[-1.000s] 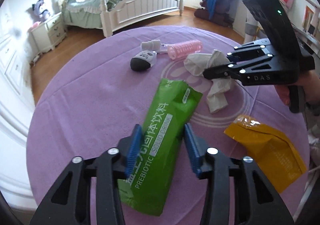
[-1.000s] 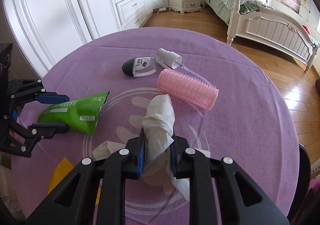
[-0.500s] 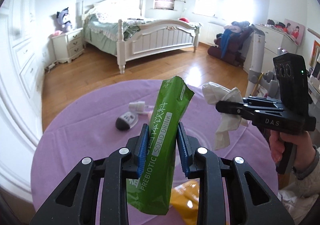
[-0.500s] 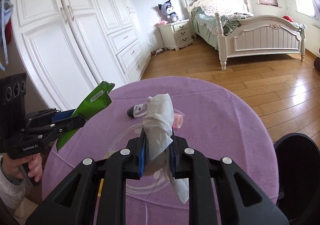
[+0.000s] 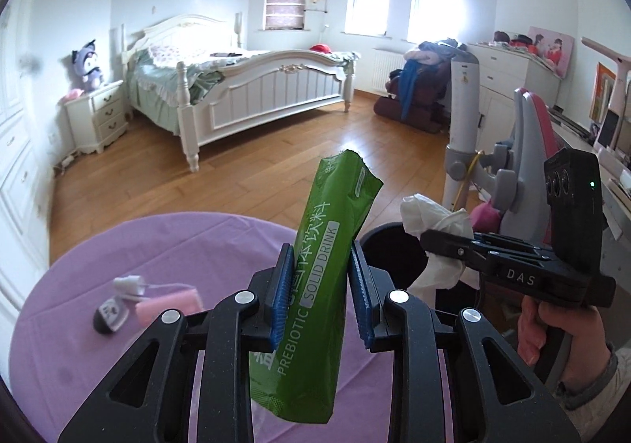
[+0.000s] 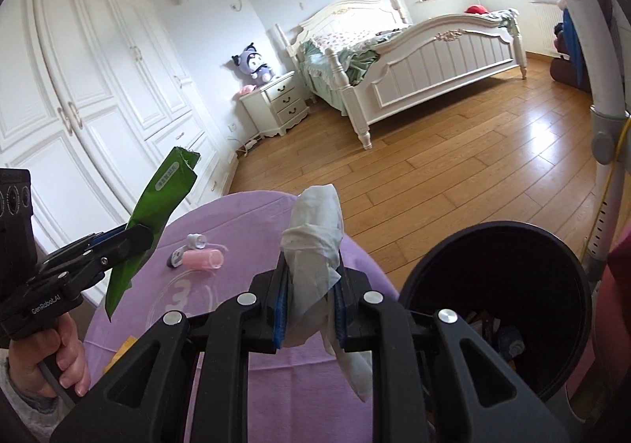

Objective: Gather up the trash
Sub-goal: 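Carry the green sachet and tissue with both tools over the bin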

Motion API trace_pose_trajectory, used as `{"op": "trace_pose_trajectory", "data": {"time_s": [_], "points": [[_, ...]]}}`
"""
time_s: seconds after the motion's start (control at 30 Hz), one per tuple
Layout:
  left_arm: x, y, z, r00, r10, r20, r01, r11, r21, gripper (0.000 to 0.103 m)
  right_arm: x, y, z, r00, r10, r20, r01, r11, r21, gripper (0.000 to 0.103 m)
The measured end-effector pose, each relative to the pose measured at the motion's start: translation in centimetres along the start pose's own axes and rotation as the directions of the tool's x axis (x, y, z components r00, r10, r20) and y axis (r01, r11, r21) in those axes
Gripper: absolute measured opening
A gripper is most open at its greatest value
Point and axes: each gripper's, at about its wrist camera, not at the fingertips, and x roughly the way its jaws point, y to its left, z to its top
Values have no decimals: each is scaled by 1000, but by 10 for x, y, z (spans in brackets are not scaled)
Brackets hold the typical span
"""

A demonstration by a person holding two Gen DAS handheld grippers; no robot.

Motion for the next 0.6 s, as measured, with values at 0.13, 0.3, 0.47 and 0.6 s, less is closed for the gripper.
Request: {"op": "trace_pose_trajectory", "data": {"time_s": [0.13, 0.3, 0.47, 0.6], "points": [[29, -32, 2, 999, -32, -25, 33, 999, 25, 29, -4, -36, -2, 999, -32, 10, 31, 997, 76, 19], [61, -61, 4, 996, -71, -59, 74, 996, 42, 29, -5, -69, -7, 998, -59, 2, 58, 988, 143, 19], [85, -82, 5, 993, -83, -82, 87, 995, 48, 29, -8, -95, -13, 997, -81, -3, 80, 979, 185, 19], [100, -93, 4, 991, -91, -101, 96, 994, 48, 29, -8, -111, -18, 995, -97, -2, 95, 972, 214, 19]]}}
